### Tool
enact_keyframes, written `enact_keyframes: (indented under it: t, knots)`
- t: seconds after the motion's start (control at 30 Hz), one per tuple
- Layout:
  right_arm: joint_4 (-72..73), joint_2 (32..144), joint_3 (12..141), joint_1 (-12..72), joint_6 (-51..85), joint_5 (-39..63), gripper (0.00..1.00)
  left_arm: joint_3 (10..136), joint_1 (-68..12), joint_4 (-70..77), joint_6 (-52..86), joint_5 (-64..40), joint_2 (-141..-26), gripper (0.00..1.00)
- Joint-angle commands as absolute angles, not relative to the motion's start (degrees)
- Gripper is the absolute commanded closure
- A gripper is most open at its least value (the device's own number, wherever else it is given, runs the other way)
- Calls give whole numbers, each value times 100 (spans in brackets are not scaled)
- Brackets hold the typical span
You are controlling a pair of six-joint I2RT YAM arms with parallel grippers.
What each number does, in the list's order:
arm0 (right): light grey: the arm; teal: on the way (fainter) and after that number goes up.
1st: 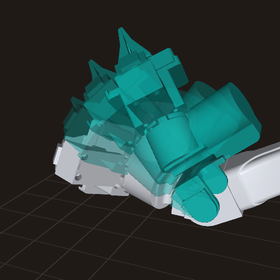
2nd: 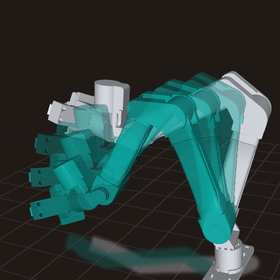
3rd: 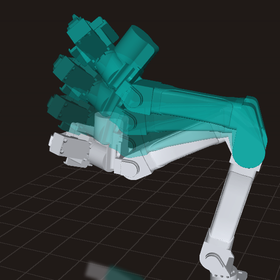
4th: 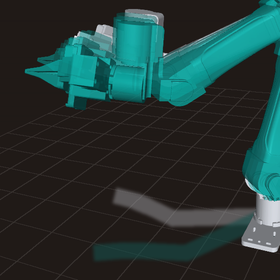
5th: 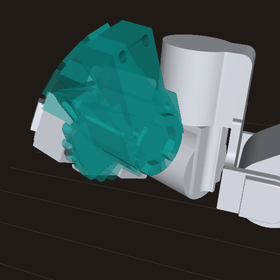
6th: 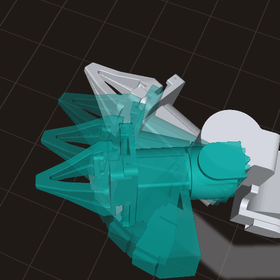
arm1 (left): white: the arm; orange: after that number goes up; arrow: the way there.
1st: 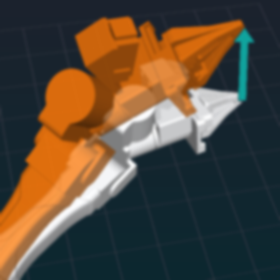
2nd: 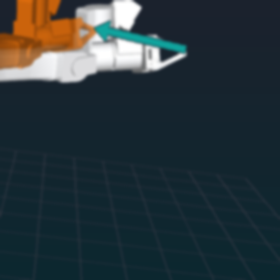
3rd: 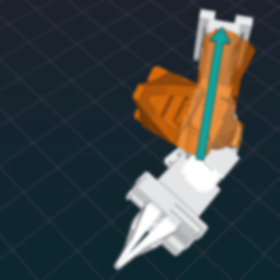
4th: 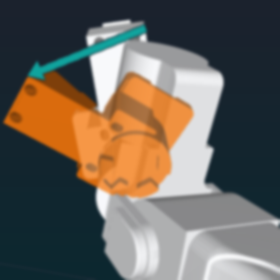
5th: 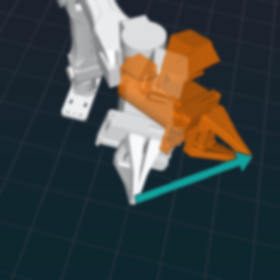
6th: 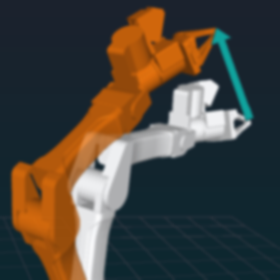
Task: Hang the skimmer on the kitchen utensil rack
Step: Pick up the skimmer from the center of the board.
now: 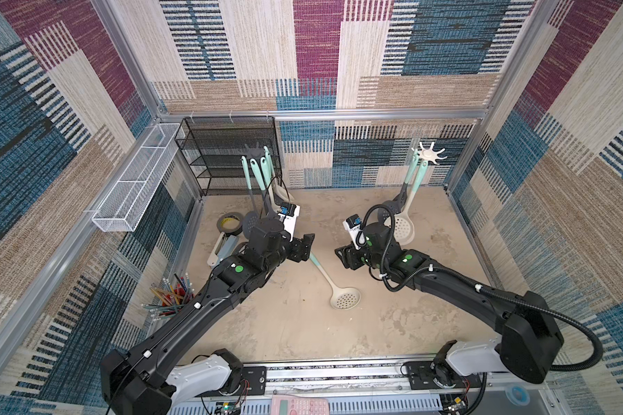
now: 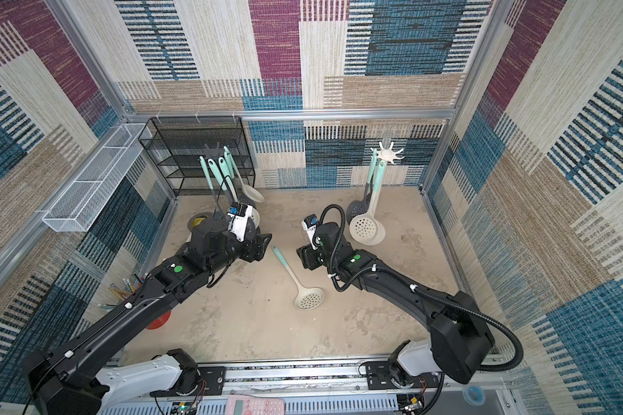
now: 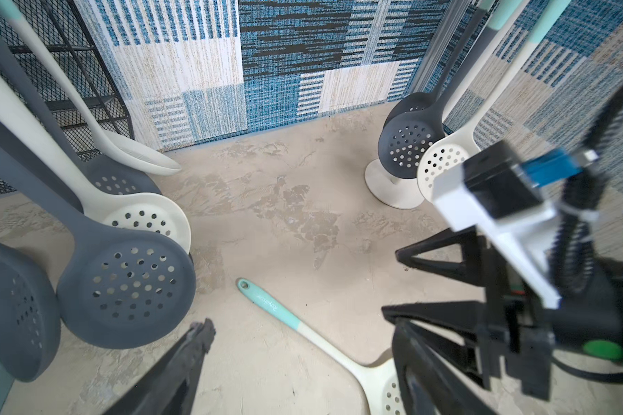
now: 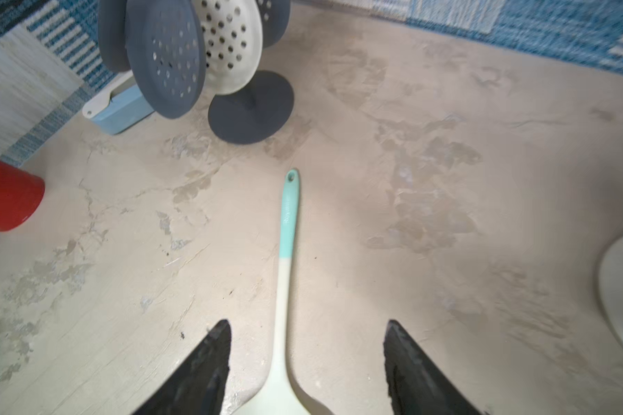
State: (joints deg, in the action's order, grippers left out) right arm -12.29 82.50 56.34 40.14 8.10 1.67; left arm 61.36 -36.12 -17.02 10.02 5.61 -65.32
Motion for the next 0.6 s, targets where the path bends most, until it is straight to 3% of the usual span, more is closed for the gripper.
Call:
enact_keyframes:
  t: [0.0,0.57]
  knots:
    - [-1139,8555,5685,4104,969,462,33,6192,-3612,-1805,925,546,-6543,18]
    - [-1820,10301,6367,4421,1019,284,44,6187,-3568,-1775,868,391,-6502,18]
